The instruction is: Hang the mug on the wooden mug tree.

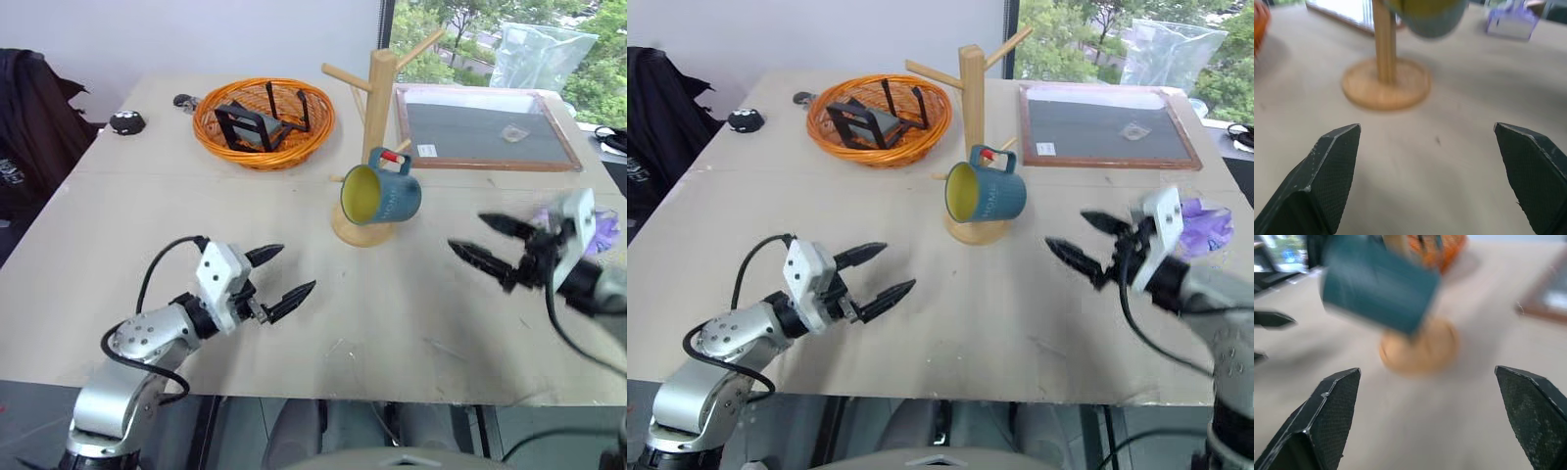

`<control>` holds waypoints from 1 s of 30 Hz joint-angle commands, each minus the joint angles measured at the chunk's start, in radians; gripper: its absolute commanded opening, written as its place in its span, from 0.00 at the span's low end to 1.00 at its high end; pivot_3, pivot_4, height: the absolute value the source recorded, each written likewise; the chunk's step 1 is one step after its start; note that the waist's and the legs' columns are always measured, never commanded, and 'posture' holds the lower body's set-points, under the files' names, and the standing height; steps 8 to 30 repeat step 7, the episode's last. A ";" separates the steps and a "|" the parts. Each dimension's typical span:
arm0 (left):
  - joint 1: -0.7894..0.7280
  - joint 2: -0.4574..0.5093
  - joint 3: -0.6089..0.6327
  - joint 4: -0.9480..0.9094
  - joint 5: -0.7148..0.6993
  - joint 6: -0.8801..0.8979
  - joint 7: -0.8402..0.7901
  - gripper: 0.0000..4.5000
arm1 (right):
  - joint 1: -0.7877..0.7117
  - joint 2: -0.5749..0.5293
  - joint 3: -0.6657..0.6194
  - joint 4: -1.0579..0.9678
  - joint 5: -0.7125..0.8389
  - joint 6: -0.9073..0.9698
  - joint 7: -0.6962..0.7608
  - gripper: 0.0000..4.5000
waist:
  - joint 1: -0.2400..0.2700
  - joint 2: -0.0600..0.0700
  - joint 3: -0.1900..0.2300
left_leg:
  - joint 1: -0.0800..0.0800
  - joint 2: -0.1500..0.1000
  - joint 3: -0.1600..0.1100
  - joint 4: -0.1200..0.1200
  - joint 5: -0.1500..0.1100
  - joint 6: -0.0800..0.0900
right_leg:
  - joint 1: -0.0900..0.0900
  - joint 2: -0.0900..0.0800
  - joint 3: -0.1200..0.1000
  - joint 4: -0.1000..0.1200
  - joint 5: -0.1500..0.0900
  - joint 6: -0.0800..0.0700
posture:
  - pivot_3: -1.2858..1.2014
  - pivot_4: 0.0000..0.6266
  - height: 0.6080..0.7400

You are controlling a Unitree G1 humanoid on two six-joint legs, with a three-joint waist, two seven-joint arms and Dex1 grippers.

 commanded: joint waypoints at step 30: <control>0.028 -0.058 -0.076 0.116 0.118 -0.131 -0.001 1.00 | 0.137 0.100 0.091 0.323 -0.203 -0.620 0.111 0.99 | -0.013 0.000 0.001 | 0.014 0.004 0.006 -0.001 0.000 0.000 | 0.010 0.003 0.005 0.000 0.000 0.000 | 0.52 0.24 0.98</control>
